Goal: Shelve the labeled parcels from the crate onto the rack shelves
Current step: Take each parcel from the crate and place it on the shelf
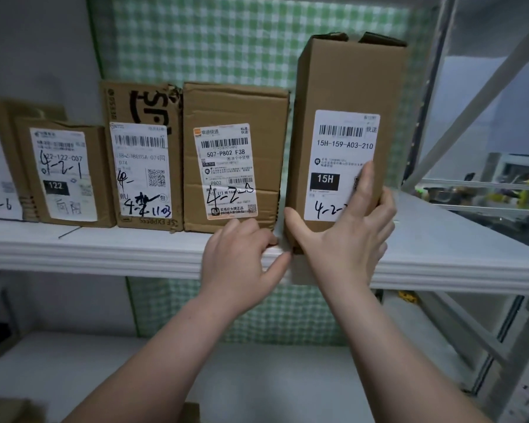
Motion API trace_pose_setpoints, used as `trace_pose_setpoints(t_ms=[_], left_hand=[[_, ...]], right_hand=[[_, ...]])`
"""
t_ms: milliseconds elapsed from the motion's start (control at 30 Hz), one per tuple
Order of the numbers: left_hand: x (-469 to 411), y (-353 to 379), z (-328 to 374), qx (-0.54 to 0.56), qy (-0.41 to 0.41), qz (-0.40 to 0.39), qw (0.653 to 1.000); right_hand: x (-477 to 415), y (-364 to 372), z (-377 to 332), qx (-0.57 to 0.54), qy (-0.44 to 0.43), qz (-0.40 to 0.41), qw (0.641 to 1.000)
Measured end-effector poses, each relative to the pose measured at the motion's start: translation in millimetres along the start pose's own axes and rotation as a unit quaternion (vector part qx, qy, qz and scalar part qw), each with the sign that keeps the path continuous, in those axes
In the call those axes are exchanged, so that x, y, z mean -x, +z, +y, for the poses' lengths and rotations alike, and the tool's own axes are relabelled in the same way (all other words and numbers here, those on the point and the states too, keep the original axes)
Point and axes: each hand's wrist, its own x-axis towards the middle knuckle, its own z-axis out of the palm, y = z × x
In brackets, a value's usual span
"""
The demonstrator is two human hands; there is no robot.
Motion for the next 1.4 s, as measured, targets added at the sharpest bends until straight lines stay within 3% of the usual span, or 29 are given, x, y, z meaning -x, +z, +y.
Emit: trace_pose_setpoints(t_ms=[200, 367, 467, 833, 1067, 1167, 1267, 1333, 1400], left_hand=[[1.2, -1.1, 1.7, 0.004, -0.002, -0.002, 1.000], [-0.5, 0.2, 0.8, 0.006, 0.005, 0.003, 1.000], [0.0, 0.4, -1.6, 0.006, 0.016, 0.005, 1.000], [0.3, 2.6, -5.0, -0.001, 0.034, 0.015, 0.999], [-0.6, -0.4, -6.9, 0.008, 0.050, -0.004, 0.999], [-7.2, -8.1, -18.8, -0.026, 0.158, -0.019, 0.987], [-21.0, -18.6, -28.7, -0.127, 0.314, -0.069, 0.938], [-31.5, -23.2, -29.4, -0.165, 0.388, -0.122, 0.899], [-40.8, -26.0, -29.0, -0.182, 0.417, -0.166, 0.875]], right_hand=[[1.6, -18.3, 28.9, 0.001, -0.106, -0.008, 0.994], [-12.8, -19.3, 49.6, 0.053, -0.262, -0.045, 0.963], [-20.0, -17.2, 52.7, 0.060, -0.308, -0.075, 0.946], [-29.0, -8.1, 48.3, 0.110, -0.279, -0.177, 0.937], [-32.6, -10.7, 45.4, 0.075, -0.264, -0.215, 0.937], [-36.7, -22.2, 39.1, 0.003, -0.216, -0.188, 0.958], [-54.4, -23.7, 33.4, -0.126, -0.048, -0.205, 0.969], [-65.1, -17.2, 28.6, -0.270, 0.104, -0.261, 0.921], [-71.1, -7.9, 28.0, -0.374, 0.198, -0.274, 0.864]])
